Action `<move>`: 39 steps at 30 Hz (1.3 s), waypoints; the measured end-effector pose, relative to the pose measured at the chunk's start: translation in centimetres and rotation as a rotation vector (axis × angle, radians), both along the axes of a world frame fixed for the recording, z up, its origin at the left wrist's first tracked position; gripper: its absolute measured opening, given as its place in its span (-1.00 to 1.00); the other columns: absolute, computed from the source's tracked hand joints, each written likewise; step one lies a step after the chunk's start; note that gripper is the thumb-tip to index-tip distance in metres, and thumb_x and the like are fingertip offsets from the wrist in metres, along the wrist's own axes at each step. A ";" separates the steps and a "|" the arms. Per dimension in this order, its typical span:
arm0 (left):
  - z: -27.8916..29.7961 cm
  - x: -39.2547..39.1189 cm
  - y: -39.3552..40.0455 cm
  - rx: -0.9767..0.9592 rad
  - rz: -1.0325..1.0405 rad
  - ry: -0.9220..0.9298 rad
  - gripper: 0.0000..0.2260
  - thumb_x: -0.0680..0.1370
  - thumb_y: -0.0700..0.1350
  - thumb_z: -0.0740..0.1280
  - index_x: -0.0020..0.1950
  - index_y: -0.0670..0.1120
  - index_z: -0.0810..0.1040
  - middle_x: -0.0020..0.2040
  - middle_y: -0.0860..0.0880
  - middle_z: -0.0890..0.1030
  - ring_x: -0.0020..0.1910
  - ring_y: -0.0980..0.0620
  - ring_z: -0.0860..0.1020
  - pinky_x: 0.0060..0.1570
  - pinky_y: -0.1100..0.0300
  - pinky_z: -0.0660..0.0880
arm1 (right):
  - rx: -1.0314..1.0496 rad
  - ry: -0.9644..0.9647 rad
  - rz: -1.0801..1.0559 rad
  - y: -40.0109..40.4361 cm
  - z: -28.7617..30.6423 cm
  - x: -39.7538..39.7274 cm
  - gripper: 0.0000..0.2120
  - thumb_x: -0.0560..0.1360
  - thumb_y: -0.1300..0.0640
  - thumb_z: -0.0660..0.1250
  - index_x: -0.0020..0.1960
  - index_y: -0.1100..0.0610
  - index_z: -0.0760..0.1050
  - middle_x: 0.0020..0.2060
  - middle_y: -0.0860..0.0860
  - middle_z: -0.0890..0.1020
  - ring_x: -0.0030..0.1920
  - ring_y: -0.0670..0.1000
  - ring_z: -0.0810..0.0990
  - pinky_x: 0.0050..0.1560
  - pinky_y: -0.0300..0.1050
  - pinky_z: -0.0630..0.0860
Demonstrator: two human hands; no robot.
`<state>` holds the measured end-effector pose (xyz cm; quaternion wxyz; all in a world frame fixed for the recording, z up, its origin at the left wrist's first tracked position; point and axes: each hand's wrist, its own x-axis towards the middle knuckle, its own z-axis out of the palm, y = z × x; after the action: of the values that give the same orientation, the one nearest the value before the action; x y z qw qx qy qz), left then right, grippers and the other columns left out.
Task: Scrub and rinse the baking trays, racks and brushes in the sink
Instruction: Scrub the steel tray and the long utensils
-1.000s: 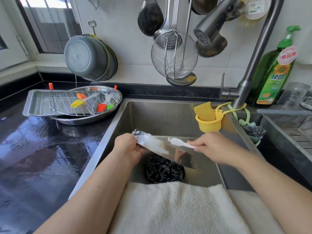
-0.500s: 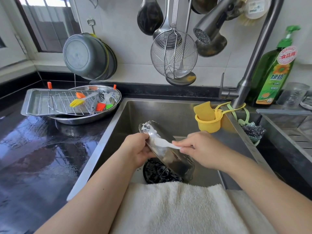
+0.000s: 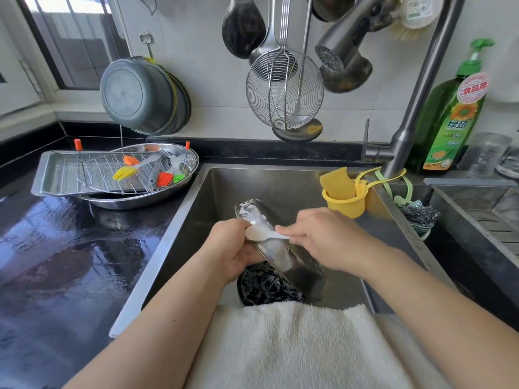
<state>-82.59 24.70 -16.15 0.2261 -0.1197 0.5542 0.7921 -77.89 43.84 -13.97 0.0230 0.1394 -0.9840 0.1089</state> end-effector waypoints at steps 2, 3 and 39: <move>-0.2 -0.4 -0.4 0.023 0.054 -0.008 -0.83 0.64 -0.40 0.12 -0.06 -0.31 0.48 -0.18 -0.22 0.57 -0.17 -0.29 0.67 -0.25 -0.27 0.65 | 0.003 -0.054 0.022 0.2 0.2 0.3 -0.71 0.67 -0.10 0.23 0.33 -0.37 0.49 -0.13 -0.10 0.52 -0.06 0.07 0.54 -0.06 0.11 0.53; -0.4 -0.7 -0.6 0.030 0.083 -0.013 -0.84 0.63 -0.41 0.11 -0.04 -0.29 0.45 -0.19 -0.20 0.51 -0.18 -0.27 0.65 -0.28 -0.29 0.65 | 0.002 -0.092 0.031 0.5 0.3 0.7 -0.73 0.66 -0.11 0.24 0.31 -0.36 0.51 -0.16 -0.11 0.52 -0.08 0.06 0.55 -0.06 0.13 0.54; 0.7 -0.3 -0.4 0.226 0.203 -0.145 -0.76 0.76 -0.20 0.13 0.25 -0.35 0.47 0.14 -0.31 0.63 0.13 -0.23 0.64 0.20 -0.20 0.54 | -0.054 -0.269 -0.139 3.6 -0.2 1.3 -0.76 0.60 -0.01 0.37 0.20 -0.29 0.62 -0.17 -0.13 0.69 -0.28 -0.03 0.50 -0.28 -0.11 0.36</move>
<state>-82.90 24.35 -15.47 0.1966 -0.2057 0.4288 0.8574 -76.63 47.48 -14.13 -0.0978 0.0547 -0.9822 0.1510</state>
